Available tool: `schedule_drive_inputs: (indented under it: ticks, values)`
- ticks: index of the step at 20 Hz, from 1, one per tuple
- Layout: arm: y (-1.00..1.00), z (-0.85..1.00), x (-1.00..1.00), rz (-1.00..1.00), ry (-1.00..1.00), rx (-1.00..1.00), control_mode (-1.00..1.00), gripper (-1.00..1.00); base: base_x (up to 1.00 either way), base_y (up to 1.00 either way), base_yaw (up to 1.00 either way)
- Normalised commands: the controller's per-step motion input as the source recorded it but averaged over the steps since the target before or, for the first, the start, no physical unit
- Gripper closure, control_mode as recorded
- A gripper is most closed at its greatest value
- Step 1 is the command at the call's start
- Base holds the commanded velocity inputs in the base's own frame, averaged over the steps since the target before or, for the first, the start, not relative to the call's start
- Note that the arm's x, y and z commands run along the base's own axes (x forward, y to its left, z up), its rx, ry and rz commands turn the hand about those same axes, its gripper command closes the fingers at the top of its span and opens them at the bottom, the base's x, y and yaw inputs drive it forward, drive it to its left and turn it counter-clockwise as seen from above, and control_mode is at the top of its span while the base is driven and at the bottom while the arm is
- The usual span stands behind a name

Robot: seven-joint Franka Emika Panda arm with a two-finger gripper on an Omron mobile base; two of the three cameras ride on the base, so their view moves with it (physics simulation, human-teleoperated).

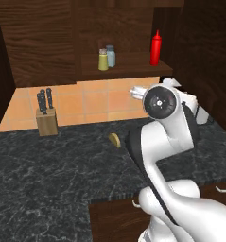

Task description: Put the shaker and condiment bottle from the counter next to their counterparts in the cabinet.

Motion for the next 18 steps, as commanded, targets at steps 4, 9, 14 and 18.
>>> schedule_drive_inputs:
  ticks: [4,9,14,18]
  values:
    - [0.00,0.48,0.00,0.04,0.00,0.00,-1.00,1.00,0.00,0.00,0.00]
    - [0.00,0.34,0.06,0.11,0.01,0.00,-1.00,1.00,0.00,0.00,0.00]
    - [0.00,0.31,0.03,0.17,0.00,-0.01,-1.00,1.00,0.00,0.00,0.00]
    - [0.00,0.46,0.07,0.19,0.00,-0.01,-1.00,1.00,0.00,0.00,0.00]
